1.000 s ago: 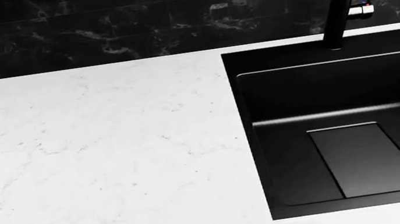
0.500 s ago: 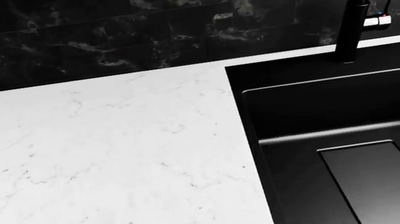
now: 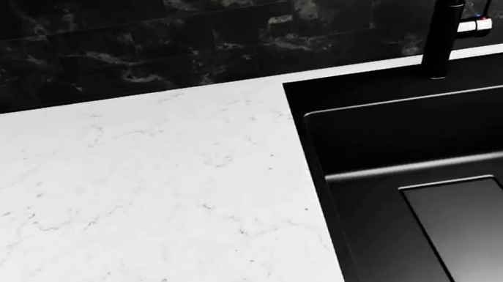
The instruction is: Pick and place the shaker into the drawer. Then close the cabinet.
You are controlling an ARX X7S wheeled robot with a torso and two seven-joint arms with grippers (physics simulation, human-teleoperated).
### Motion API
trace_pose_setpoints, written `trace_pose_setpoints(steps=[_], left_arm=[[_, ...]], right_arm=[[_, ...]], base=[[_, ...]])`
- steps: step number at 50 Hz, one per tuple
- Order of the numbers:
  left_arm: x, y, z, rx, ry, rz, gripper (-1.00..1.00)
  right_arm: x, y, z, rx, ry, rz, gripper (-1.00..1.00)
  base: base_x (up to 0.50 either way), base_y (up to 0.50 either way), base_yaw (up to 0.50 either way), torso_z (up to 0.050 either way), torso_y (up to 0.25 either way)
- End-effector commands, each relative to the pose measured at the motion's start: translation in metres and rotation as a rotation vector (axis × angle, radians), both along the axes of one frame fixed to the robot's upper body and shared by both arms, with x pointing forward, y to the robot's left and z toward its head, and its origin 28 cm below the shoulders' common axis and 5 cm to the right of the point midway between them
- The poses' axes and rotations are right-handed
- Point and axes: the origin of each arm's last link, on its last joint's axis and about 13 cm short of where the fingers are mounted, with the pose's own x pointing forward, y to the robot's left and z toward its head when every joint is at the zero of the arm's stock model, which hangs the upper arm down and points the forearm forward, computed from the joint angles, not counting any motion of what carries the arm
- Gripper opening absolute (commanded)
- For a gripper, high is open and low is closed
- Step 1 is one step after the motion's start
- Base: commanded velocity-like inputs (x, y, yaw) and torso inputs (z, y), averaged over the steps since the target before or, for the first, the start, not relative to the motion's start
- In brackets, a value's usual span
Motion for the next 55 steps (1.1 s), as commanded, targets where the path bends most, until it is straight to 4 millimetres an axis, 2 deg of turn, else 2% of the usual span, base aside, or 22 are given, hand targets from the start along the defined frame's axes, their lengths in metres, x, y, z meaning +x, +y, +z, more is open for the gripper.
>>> trace_pose_setpoints(steps=[1, 16, 17, 23, 26, 33, 39, 43, 55], left_arm=[[-0.02, 0.002, 0.024, -0.079, -0.161, 0.015, -1.0], [-0.016, -0.001, 0.021, -0.08, -0.158, 0.005, -1.0], [-0.016, -0.001, 0.021, -0.08, -0.158, 0.006, -1.0], [-0.015, -0.001, 0.02, -0.079, -0.153, 0.006, -1.0], [-0.017, -0.001, 0.022, -0.089, -0.158, -0.005, -1.0], [-0.023, -0.003, 0.026, -0.101, -0.17, -0.056, -1.0], [-0.029, -0.008, 0.03, -0.099, -0.182, -0.084, -1.0], [-0.031, -0.009, 0.03, -0.097, -0.184, -0.09, -1.0], [-0.024, -0.011, 0.025, -0.087, -0.165, -0.101, -1.0]], right_arm=[[0.0, 0.001, 0.0, 0.002, 0.003, 0.01, 1.0], [0.001, -0.003, -0.002, 0.001, 0.018, 0.003, 1.0], [0.002, -0.003, -0.002, 0.002, 0.017, 0.004, -1.0], [0.001, -0.005, 0.001, -0.018, -0.034, 0.011, -1.0], [-0.005, -0.003, 0.013, -0.026, -0.141, 0.023, -1.0], [-0.054, 0.006, 0.055, -0.058, -0.499, 0.083, -1.0], [-0.08, 0.017, 0.068, -0.103, -0.636, 0.132, -1.0], [-0.077, 0.016, 0.067, -0.109, -0.629, 0.123, -1.0], [-0.065, 0.01, 0.062, -0.084, -0.578, 0.103, -1.0]], base=[[0.0, 0.0, 0.0, 0.0, 0.0], [0.23, 0.0, 0.0, 0.0, 0.0], [0.0, 0.0, 0.0, 0.0, 0.0], [0.0, 0.0, 0.0, 0.0, 0.0], [0.0, 0.0, 0.0, 0.0, 0.0], [0.0, 0.0, 0.0, 0.0, 0.0], [0.0, 0.0, 0.0, 0.0, 0.0], [-0.06, 0.0, 0.0, 0.0, 0.0], [-0.5, 0.0, 0.0, 0.0, 0.0]])
